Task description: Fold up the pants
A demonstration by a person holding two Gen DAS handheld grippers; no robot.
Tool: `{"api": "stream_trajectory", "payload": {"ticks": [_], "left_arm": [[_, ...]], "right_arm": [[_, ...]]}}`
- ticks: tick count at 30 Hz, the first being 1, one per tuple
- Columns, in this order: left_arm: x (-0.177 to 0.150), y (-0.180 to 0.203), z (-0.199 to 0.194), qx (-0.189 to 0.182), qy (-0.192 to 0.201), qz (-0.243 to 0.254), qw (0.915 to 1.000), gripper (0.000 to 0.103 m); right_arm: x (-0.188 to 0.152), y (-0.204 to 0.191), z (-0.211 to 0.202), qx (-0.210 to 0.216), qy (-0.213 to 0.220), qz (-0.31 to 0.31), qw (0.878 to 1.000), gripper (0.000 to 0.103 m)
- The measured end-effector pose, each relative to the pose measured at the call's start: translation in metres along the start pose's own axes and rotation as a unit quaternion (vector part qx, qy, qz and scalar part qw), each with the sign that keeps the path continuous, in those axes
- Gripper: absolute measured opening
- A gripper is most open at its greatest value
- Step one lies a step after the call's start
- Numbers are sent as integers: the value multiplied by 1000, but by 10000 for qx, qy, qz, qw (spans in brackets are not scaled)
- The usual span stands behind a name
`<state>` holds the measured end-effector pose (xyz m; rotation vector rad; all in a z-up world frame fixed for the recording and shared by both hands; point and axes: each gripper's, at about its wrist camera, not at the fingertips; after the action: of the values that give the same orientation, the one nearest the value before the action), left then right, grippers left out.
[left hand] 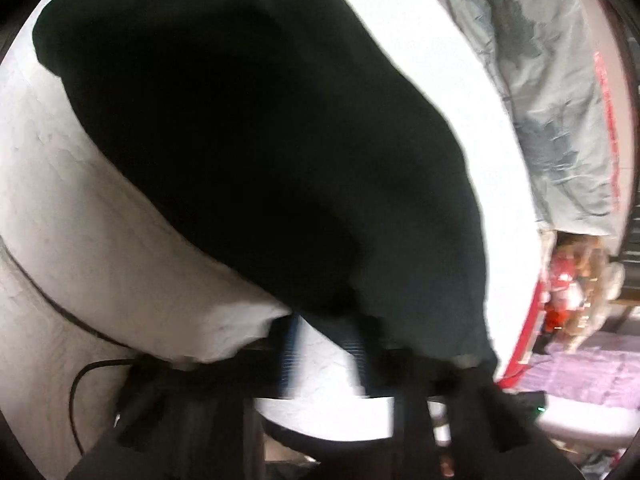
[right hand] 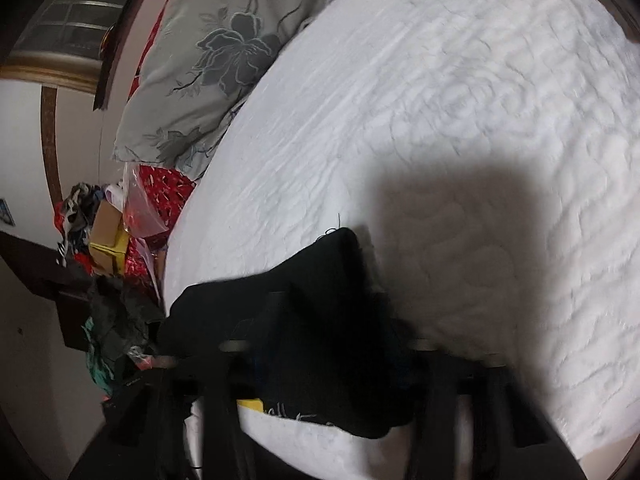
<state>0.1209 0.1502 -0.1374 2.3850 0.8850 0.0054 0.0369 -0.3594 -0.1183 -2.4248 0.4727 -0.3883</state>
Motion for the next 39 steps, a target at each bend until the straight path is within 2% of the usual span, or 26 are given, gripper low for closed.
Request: {"api": "stream_trajectory", "payload": {"ticks": [3, 6, 9, 11, 15, 17, 19, 22, 23, 24, 25, 26, 27, 28, 30, 33, 36, 39], "left_arm": [[-6, 1, -6, -116, 19, -95, 9999, 6], [-17, 8, -7, -111, 10, 3, 9999, 6], [-31, 16, 1, -393, -328, -31, 9987, 6], [-45, 31, 15, -344, -484, 178, 9981, 7], [-67, 40, 56, -16, -882, 374, 9954, 7], [-72, 40, 61, 92, -898, 464, 9948, 7], [-73, 45, 55, 73, -898, 603, 9941, 9], [-73, 45, 33, -77, -959, 790, 9922, 12], [-73, 42, 17, -119, -864, 936, 9918, 14], [-74, 39, 3, -138, -773, 1005, 9918, 22], [-71, 36, -13, -185, -617, 1063, 9922, 30], [-69, 31, -28, -255, -461, 1075, 9928, 41], [-66, 25, -44, -303, -240, 1053, 9937, 46], [-63, 19, -59, -318, -12, 1044, 9940, 51], [-52, 7, -85, -352, 359, 973, 9940, 52], [-44, -13, -107, -486, 502, 675, 9953, 57], [-37, -34, -123, -499, 626, 362, 9961, 59], [-38, -50, -136, -614, 603, 121, 9962, 69]], "right_arm": [[4, -6, -4, -129, -53, -183, 9997, 12], [15, -11, -15, -63, 62, -296, 9995, 11], [37, -10, -35, -53, 232, -323, 9992, 11], [53, -4, -51, -117, 360, -349, 9987, 11], [75, 25, -64, -626, 396, -294, 9968, 12], [75, 41, -60, -1122, 270, -244, 9930, 17], [73, 47, -65, -1268, 310, -243, 9911, 18], [67, 51, -92, -1166, 682, -64, 9908, 24], [62, 49, -105, -954, 845, -10, 9918, 26], [57, 45, -112, -726, 896, -8, 9933, 27], [53, 41, -114, -579, 870, -16, 9945, 34], [44, 33, -112, -371, 723, -55, 9967, 41], [40, 28, -109, -291, 630, -76, 9976, 42], [33, 21, -103, -184, 487, -109, 9986, 42], [15, 4, -80, 107, 108, -151, 9998, 42], [-5, -11, -41, 351, -387, 40, 9986, 42], [-18, -21, -12, 338, -653, 149, 9972, 42], [-23, -32, 14, 367, -818, 256, 9956, 42]]}}
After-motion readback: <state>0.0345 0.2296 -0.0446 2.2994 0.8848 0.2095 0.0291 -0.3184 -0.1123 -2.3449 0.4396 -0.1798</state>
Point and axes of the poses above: each gripper's, at about its wrist camera, not at the fingertips, and z roughly the way its jaws point, y to its right, x to its top, and after that the axes turned 9 degrees about -z, right-handed
